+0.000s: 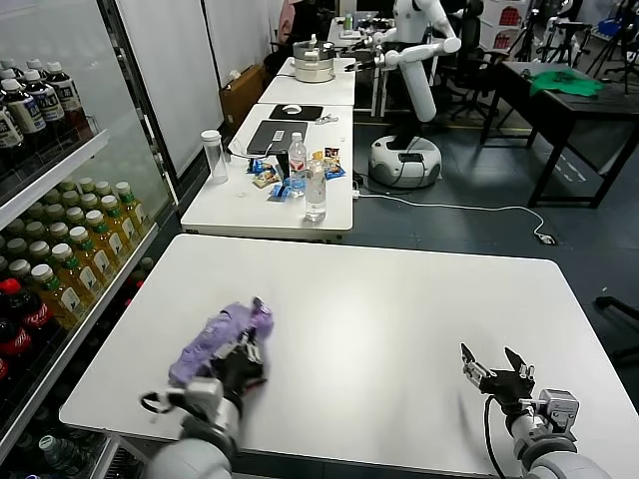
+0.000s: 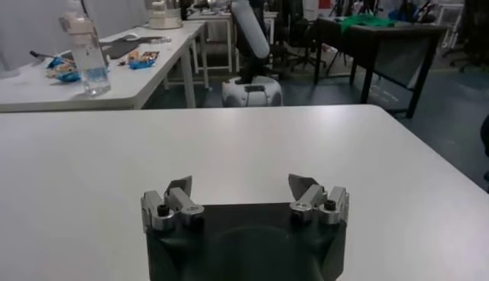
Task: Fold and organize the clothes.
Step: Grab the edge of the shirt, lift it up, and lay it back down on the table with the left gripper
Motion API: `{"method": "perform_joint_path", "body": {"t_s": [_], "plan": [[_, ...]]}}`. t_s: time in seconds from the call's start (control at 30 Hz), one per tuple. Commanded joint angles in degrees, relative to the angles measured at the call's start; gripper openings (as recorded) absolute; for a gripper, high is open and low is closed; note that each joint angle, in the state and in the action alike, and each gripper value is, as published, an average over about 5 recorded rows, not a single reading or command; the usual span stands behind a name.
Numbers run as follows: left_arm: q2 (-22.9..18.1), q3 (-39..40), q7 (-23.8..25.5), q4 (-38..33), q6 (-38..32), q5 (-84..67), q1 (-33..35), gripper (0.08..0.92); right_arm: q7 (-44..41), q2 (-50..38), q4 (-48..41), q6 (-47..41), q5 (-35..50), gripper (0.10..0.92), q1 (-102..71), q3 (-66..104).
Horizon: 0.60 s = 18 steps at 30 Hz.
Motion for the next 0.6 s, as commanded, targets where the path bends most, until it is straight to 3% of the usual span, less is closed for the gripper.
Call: {"method": "perform_joint_path", "body": {"t_s": [0.03,0.23,0.4,0.6], "plan": [[-5.52,13.75,3.47,0.23,-4.25,13.56,3.5,0.154,-0.87,-0.25,0.42,0.32,-0.12,0.823,0.59,-0.34],[-4.77,13.03,8.41,2.0,-9.61,5.3,2.62,0.318,-1.24,-0.18,0.97,0.74,-0.2,0.823,1.78,-1.81],[-3.49,9.78,11.57,-2.46,-10.38,-0.68,6.36,0.465,-1.01,0.98,1.61,0.98,-0.6,0.823,2.83,-6.06],[-2.1,0.37,10.1,-6.69,-10.86,-4.2,8.23,0.638,0.18,3.79,-0.59,1.41,-2.95,0.823,6.22,-19.53]]}}
